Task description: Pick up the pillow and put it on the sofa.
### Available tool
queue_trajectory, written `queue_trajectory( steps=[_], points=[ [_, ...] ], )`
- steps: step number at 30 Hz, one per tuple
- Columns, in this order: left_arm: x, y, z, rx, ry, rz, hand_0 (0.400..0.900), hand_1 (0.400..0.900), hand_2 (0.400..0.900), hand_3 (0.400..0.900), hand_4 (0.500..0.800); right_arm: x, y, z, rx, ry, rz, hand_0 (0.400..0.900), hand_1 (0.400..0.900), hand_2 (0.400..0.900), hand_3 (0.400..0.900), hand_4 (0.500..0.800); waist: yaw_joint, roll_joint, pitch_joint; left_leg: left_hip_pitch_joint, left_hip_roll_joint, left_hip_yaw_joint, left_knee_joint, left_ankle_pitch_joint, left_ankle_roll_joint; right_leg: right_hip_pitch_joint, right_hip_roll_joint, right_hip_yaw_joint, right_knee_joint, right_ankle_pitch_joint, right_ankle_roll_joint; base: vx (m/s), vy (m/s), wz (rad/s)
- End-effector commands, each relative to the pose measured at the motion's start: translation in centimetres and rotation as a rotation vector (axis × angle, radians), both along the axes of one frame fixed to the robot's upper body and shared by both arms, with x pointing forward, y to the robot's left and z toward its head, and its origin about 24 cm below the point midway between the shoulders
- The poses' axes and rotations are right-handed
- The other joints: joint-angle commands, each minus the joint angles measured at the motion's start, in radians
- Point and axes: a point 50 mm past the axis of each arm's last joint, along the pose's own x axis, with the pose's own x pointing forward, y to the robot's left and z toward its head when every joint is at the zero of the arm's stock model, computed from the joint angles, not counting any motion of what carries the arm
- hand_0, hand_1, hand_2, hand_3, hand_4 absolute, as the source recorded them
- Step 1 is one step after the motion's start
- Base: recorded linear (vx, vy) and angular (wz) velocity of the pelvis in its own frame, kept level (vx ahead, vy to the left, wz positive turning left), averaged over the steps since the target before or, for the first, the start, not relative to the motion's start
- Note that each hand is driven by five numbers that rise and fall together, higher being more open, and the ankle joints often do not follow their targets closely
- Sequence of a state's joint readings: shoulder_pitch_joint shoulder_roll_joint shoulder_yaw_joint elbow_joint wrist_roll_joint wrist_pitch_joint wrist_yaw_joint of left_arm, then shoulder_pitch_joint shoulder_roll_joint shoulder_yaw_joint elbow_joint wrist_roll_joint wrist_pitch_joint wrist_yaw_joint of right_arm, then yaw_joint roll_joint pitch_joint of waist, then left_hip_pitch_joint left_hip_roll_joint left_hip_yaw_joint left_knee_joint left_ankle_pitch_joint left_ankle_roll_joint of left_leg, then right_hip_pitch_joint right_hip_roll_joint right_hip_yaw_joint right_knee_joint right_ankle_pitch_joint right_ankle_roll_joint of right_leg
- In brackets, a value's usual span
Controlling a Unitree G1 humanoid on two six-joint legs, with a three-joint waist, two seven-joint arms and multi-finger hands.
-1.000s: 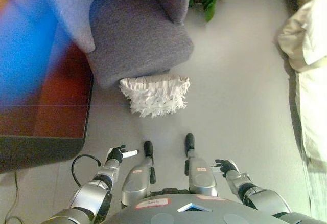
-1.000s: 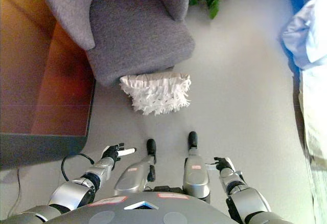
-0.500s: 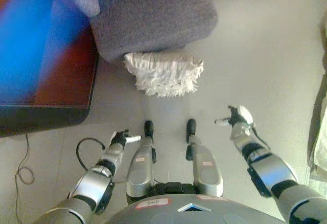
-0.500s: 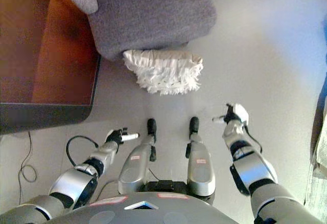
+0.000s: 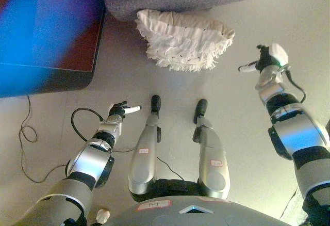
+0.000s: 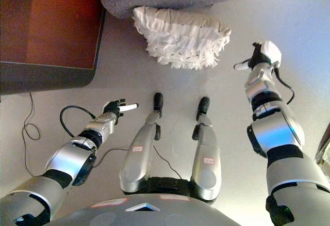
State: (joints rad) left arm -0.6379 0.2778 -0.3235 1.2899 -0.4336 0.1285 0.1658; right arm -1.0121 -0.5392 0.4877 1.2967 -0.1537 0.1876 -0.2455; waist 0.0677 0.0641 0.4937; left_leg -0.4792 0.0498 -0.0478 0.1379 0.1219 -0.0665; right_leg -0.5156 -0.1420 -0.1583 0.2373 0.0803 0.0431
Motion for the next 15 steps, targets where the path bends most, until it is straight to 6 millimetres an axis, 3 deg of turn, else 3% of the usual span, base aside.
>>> queue_trajectory(
  steps=[1,8,10,12,15],
  points=[
    [0.0,1.6,0.5,-0.002,0.010,0.089,0.900,0.900,0.900,0.900,0.800,0.4,-2.8,5.7,-0.113,-0.100,-0.060,0.900,0.900,0.900,0.900,0.800,0.017,0.009,0.006,-0.086,0.012,0.019,0.033,0.017,0.021,-0.077,-0.030,-0.011,0.169,-0.080,0.033,0.06,-0.061,0.05],
    [1.2,1.6,1.7,-0.071,-0.069,0.153,0.900,0.900,0.900,0.900,0.800,1.5,-1.8,11.8,-0.136,-0.238,-0.046,0.900,0.900,0.900,0.900,0.800,0.032,0.036,0.025,-0.184,0.024,0.009,0.076,0.037,0.012,-0.170,-0.011,-0.005,0.233,-0.106,0.012,0.06,-0.046,0.04],
    [-0.5,1.3,0.1,-0.101,-0.132,0.150,0.900,0.900,0.900,0.900,0.800,1.2,-2.4,12.7,-0.136,-0.282,-0.056,0.900,0.900,0.900,0.900,0.800,0.047,0.051,0.026,-0.207,0.017,0.000,0.076,0.038,0.011,-0.196,-0.013,-0.009,0.238,-0.116,0.007,0.03,-0.099,0.32],
    [-3.8,1.1,-2.2,-0.113,-0.187,0.121,0.900,0.900,0.900,0.900,0.800,0.7,-3.5,13.4,-0.135,-0.319,-0.069,0.900,0.900,0.900,0.900,0.800,0.066,0.077,0.026,-0.223,0.015,-0.006,0.053,0.051,0.007,-0.212,-0.016,-0.019,0.222,-0.110,0.008,0.01,-0.064,0.33],
    [-6.3,1.3,-3.1,-0.153,-0.244,0.103,0.900,0.900,0.900,0.900,0.800,0.1,-4.3,14.2,-0.142,-0.351,-0.076,0.900,0.900,0.900,0.900,0.800,0.086,0.113,0.026,-0.242,0.010,-0.007,0.038,0.060,0.004,-0.232,-0.017,-0.028,0.211,-0.110,0.003,0.04,0.013,0.19]
  ],
)
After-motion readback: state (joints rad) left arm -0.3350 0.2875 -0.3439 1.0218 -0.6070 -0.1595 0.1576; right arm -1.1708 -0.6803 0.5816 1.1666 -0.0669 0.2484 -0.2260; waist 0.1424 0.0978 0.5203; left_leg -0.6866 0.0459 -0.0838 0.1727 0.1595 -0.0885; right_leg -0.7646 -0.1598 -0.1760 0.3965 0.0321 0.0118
